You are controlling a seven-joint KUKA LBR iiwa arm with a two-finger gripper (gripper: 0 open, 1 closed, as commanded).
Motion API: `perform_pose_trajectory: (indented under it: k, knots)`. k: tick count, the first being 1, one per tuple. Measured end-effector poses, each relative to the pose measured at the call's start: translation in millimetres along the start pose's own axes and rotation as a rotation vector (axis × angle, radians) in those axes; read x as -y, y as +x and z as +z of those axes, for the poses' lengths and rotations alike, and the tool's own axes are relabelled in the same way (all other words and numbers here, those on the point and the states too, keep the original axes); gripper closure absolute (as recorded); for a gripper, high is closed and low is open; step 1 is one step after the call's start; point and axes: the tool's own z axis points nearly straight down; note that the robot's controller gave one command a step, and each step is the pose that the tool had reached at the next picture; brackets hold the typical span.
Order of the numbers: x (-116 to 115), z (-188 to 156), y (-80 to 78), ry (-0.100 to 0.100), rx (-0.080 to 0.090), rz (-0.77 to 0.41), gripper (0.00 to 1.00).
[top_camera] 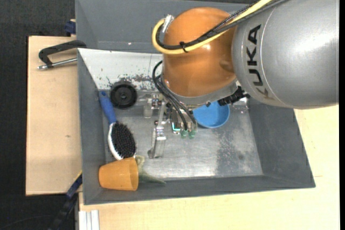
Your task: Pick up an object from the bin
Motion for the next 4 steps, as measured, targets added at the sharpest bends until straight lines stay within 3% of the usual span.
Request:
perform_pose_trajectory:
  k: [1, 2, 3, 4]
  knots:
    - [-47, 75, -20.3, 0.000, 0.002, -0.159, 0.00]
    - [-29, 163, -20.7, -0.001, 0.049, -0.501, 0.00]
    - [-30, 162, -19.4, -0.002, 0.046, -0.502, 1.00]
    - [-44, 136, -46.8, 0.014, -0.024, -0.157, 1.00]
